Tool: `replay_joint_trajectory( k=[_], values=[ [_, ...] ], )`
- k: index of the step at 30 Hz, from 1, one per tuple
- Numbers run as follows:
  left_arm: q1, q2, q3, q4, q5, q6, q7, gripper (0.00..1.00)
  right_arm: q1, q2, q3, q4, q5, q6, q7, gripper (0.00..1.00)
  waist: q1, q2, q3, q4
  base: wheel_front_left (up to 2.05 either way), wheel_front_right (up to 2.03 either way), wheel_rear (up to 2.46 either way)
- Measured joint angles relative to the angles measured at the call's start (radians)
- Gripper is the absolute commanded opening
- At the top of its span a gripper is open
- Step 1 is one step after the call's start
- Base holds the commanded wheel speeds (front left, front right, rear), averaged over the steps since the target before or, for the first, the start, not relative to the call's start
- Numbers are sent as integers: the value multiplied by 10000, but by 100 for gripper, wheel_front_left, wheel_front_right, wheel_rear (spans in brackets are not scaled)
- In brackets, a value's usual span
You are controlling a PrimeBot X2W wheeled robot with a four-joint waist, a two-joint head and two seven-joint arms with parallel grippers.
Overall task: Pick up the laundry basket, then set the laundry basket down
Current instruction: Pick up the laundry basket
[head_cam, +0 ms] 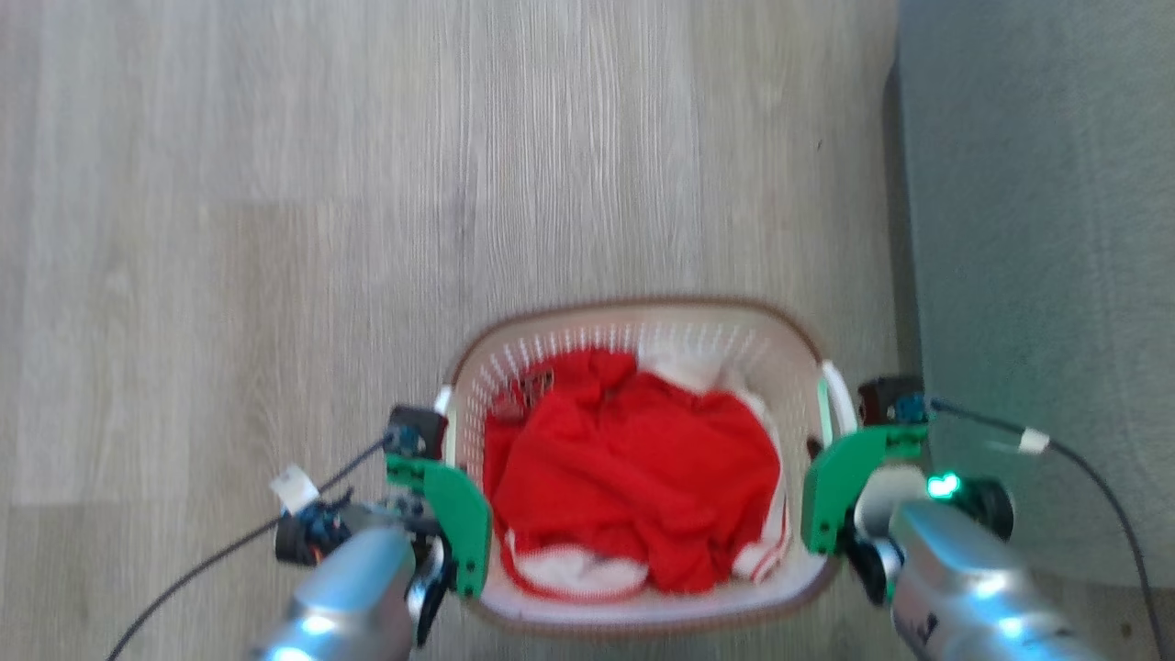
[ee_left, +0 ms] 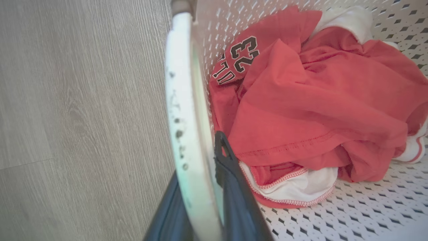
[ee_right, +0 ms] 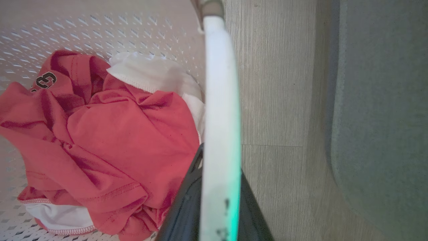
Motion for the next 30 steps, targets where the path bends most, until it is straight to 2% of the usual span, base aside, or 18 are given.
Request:
replay_joint_trajectory(
  k=[14,21,30],
  values=[
    [1202,4,-692,328,-512,-297,456,0,1265,38,1175,217,1287,0,644,0,0,0,-2194,53,0,0,0],
    [1577,10,-961,495,-713,-466,633,0,1694,42,1755,190,1912,0,844,0,0,0,-2826,51,0,0,0],
    [1719,12,-1095,623,-907,-474,635,0,1697,42,2293,194,2426,-2,844,0,0,-1,-3074,0,0,0,0]
  ],
)
